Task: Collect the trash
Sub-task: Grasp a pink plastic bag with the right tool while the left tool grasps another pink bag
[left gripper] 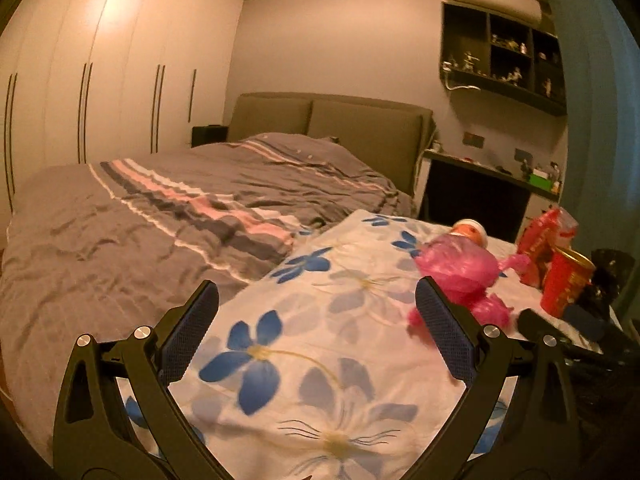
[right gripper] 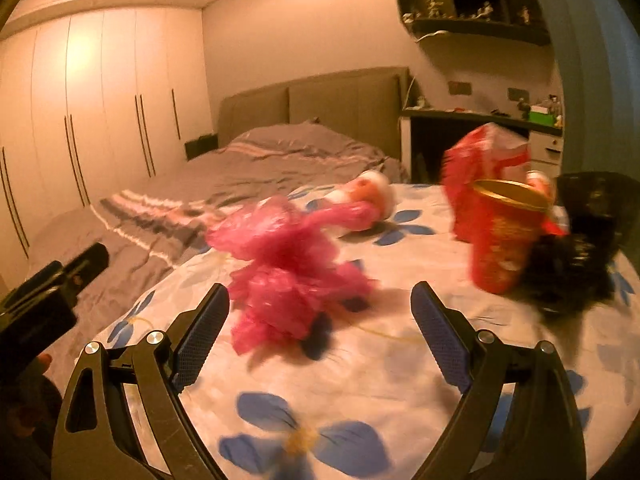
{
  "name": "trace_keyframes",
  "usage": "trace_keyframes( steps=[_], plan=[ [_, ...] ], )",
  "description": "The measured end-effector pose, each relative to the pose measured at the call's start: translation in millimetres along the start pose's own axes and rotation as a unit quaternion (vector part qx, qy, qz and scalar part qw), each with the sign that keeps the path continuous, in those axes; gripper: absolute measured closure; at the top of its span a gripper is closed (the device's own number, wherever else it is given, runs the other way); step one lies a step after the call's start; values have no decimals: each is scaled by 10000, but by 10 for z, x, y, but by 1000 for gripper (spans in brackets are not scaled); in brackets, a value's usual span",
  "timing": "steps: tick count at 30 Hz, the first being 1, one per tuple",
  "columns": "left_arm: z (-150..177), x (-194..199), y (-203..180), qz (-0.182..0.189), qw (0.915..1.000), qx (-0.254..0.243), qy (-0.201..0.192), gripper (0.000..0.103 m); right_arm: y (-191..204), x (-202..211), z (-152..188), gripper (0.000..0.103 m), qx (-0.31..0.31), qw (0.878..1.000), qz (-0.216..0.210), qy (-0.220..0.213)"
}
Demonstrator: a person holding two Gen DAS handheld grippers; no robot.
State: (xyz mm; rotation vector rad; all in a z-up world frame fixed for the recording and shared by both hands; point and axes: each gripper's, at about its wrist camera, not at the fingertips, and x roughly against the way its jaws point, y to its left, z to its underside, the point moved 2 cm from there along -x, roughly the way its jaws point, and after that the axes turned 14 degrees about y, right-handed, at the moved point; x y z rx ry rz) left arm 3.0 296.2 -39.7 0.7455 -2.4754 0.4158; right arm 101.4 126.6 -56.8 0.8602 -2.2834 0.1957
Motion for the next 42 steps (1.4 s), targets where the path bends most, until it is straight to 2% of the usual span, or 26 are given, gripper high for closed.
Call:
trace_keyframes(
  steps=[3,8,12,14,16,21,25,27,33,36,38,40,42],
  plan=[
    [-8,-19,61,-6,10000,35,20,6,112,-141,-58,18,70,9999,10,144],
    [-38,-83,87,49,10000,45,52,6,191,-384,-88,32,145,9981,117,590],
    [-54,-127,53,137,9999,19,65,6,174,-510,-72,51,105,9960,74,889],
    [-55,-146,17,172,9998,-25,78,6,150,-526,-56,63,64,9953,29,968],
    [-56,-160,-19,217,9997,-62,90,6,134,-526,-35,70,59,9947,-29,1023],
    [-59,-189,-161,435,9987,-235,135,6,58,-374,22,72,45,9955,-105,943],
    [-81,-238,-355,847,9954,-385,219,6,-71,-110,126,72,128,9971,13,746],
    [-106,-296,-484,1209,9912,-442,308,6,-189,27,176,72,76,9978,80,652],
    [-76,-507,-935,1951,9758,-678,723,6,-548,358,292,72,-170,9985,221,481],
    [24,-584,-1065,2000,9720,-830,913,7,-677,490,383,72,-246,9982,283,459],
    [85,-645,-1118,2055,9689,-857,1079,13,-755,564,450,72,-258,9982,319,448],
    [122,-690,-1167,2057,9669,-911,1205,30,-801,608,497,72,-264,9982,326,434],
    [156,-687,-1194,2037,9662,-953,1262,41,-848,651,527,72,-301,9983,287,414]
  ],
)
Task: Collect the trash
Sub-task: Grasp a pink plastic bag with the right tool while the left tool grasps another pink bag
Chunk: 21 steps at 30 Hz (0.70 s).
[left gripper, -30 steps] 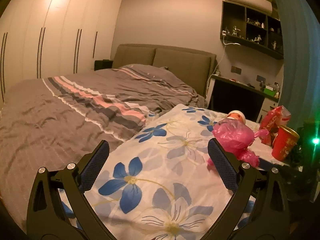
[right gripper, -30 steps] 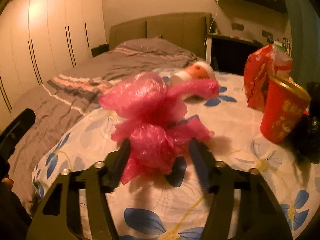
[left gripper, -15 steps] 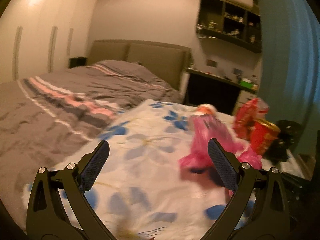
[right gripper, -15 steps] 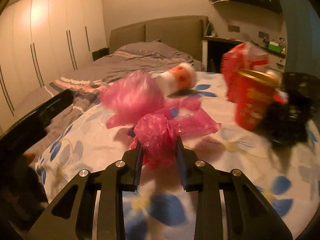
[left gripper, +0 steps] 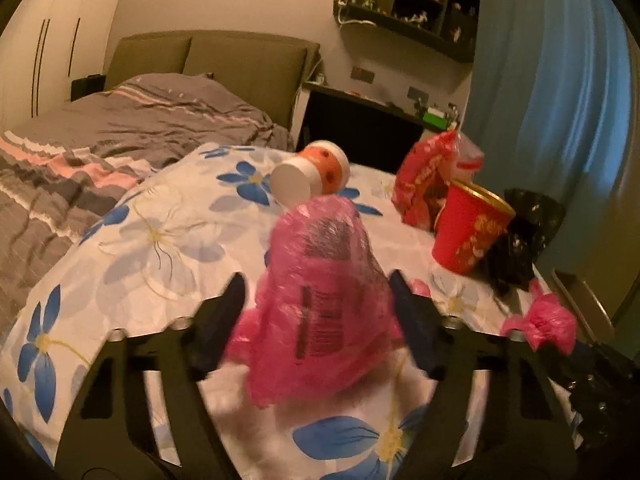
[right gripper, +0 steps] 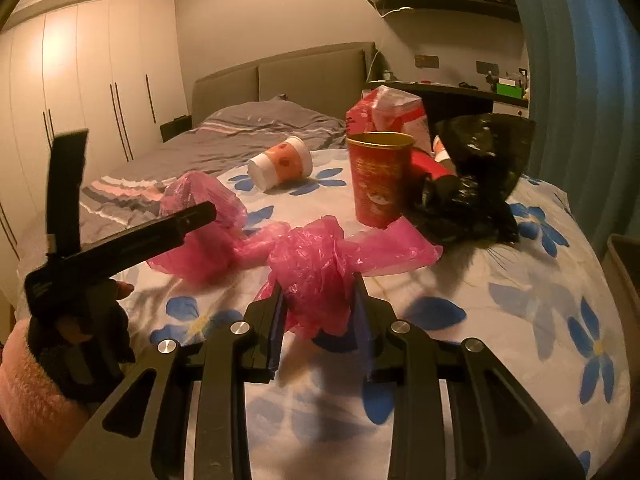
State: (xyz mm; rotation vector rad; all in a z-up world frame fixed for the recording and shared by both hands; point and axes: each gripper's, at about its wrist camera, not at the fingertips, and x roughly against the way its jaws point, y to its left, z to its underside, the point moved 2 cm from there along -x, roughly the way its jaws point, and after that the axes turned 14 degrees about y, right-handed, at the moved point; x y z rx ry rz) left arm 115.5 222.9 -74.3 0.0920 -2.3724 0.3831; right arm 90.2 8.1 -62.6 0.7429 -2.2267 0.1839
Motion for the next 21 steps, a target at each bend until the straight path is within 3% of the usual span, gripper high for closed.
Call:
trace_keyframes(
  steps=[9,14,21],
  plan=[
    [94,129,-46,-10,10000,91,12,91,-114,182,68,72,-92,9997,-100,-206],
    [150,427,-185,13,9994,75,-340,94,-173,345,133,72,-130,9993,-82,-338],
    [180,760,-658,93,9969,-426,-656,94,-420,642,237,72,-402,9973,107,-602]
  ],
)
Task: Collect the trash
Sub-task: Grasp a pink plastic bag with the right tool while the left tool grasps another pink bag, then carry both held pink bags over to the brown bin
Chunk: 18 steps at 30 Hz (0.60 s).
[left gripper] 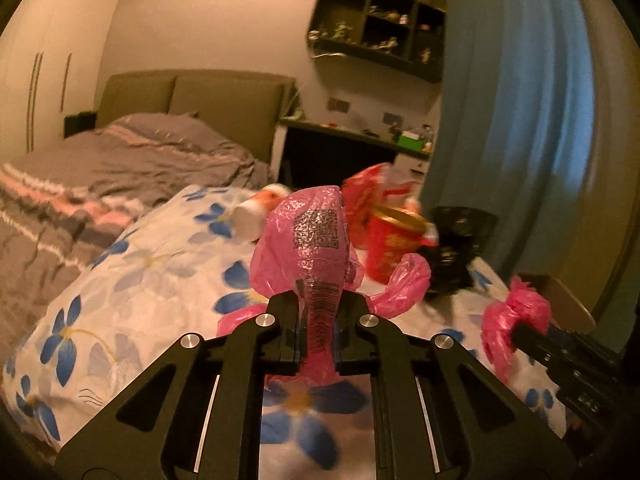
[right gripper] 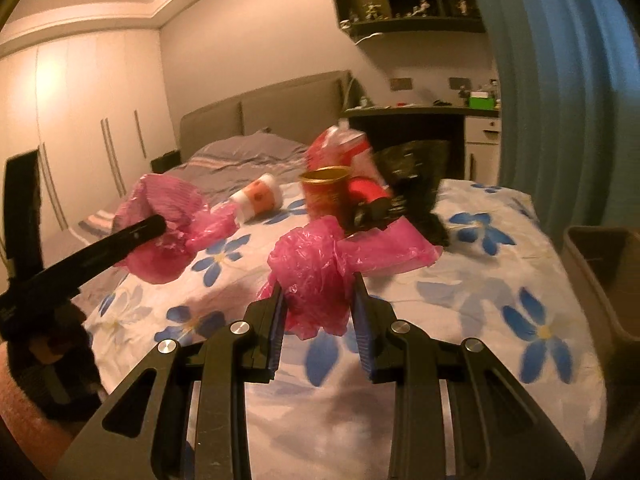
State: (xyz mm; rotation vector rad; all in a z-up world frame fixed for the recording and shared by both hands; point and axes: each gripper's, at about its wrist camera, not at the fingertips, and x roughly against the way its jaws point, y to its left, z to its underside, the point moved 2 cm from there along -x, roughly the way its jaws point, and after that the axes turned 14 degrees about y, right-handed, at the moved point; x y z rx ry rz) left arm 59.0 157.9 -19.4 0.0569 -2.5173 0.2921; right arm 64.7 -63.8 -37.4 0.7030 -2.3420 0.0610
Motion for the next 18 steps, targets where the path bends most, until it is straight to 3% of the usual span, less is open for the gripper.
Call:
trace_keyframes(
  steps=[9,18],
  plan=[
    [-3,-79,-861,293,9967,-749,69,93,-505,430,41,72,-443,9972,451,-403],
    [-19,-332,-1696,716,9883,-1331,220,93,-1078,776,73,72,-856,9877,1097,-715]
  ],
)
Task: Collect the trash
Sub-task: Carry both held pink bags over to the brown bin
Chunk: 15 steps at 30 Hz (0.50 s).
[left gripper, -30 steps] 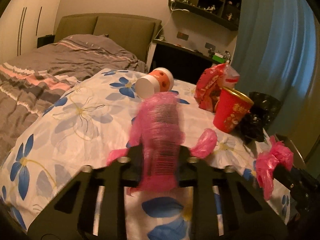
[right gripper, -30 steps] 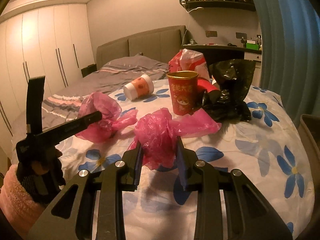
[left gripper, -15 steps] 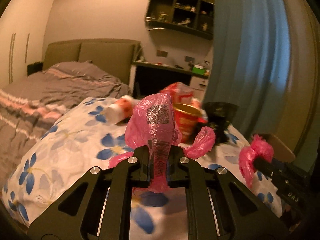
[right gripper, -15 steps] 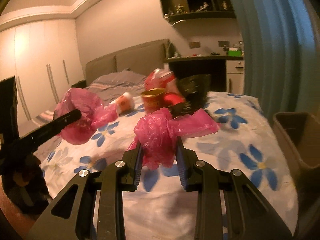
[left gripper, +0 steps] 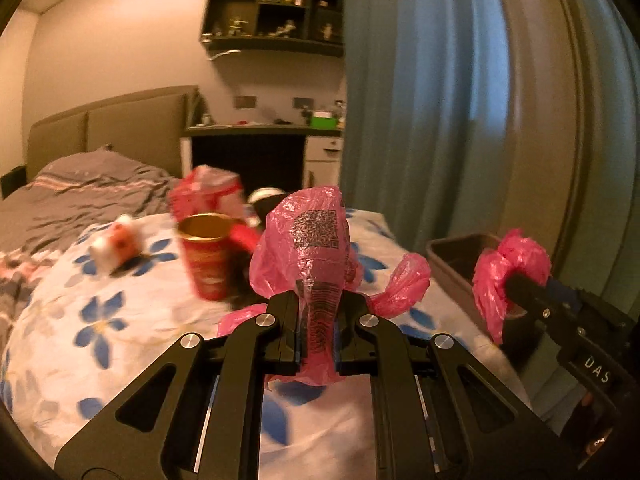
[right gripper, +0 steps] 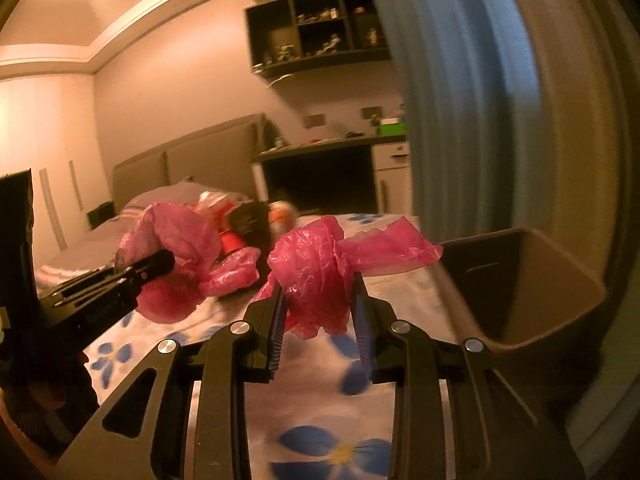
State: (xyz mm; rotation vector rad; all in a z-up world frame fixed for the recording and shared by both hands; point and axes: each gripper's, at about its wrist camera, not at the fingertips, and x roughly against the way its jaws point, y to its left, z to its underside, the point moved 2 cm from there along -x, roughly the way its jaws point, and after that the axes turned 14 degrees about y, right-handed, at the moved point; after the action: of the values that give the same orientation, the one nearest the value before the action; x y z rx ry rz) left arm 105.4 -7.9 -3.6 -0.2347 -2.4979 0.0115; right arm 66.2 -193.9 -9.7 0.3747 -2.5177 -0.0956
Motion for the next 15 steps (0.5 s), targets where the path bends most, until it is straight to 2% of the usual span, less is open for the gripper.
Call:
trace_keyframes(
  steps=[15],
  plan=[
    [-351,-477,-879,591,9966,-572,17,93,-894,27,-207,72,-527,9943,827,-414]
  ],
)
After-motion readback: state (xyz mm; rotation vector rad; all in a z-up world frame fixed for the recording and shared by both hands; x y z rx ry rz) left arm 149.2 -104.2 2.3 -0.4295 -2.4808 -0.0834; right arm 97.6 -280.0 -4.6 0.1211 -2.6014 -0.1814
